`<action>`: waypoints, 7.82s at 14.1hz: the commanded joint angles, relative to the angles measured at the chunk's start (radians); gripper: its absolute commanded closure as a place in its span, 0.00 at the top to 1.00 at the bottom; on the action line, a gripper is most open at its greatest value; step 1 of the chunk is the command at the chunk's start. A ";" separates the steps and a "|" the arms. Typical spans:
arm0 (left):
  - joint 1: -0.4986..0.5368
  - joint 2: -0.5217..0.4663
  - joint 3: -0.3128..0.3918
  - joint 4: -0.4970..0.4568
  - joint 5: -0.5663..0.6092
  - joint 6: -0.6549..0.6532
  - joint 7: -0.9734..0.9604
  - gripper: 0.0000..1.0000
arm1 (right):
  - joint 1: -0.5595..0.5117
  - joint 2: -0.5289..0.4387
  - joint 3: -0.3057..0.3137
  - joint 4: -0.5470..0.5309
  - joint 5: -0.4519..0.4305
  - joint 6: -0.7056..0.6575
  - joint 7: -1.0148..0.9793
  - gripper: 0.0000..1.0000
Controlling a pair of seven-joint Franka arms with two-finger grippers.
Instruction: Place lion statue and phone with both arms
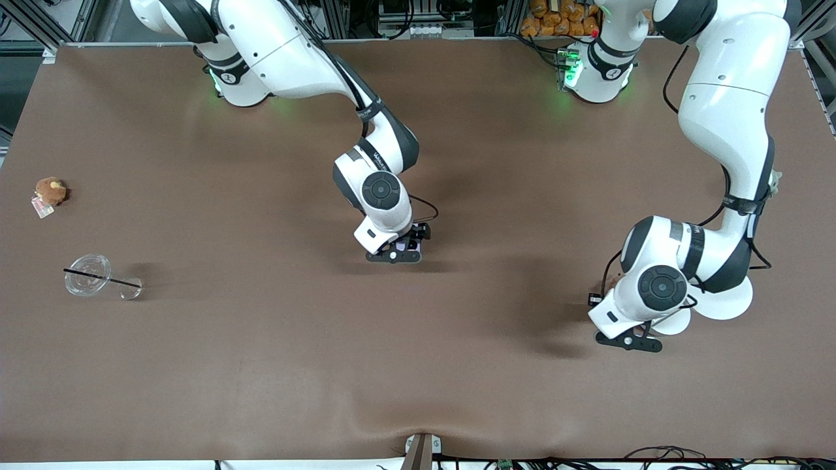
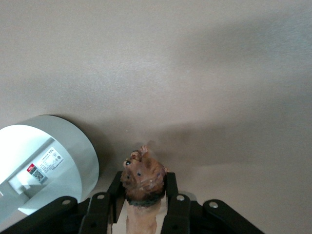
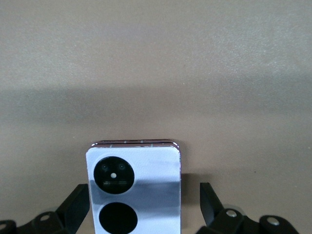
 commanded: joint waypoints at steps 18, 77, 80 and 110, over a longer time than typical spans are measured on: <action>0.044 -0.255 -0.089 -0.007 -0.018 -0.155 0.037 1.00 | -0.105 -0.001 -0.005 0.197 -0.009 -0.300 0.095 0.00; -0.029 -0.944 0.179 -0.230 -0.411 -0.614 0.037 1.00 | -0.729 -0.128 -0.045 0.077 0.017 -0.365 -0.796 1.00; -0.029 -0.960 0.182 -0.227 -0.386 -0.597 0.057 1.00 | -0.714 -0.128 -0.036 0.343 0.002 -0.620 -0.798 1.00; -0.018 -0.914 0.184 -0.130 -0.408 -0.632 0.117 1.00 | -0.743 -0.839 -0.037 0.082 -0.069 -0.976 -0.785 1.00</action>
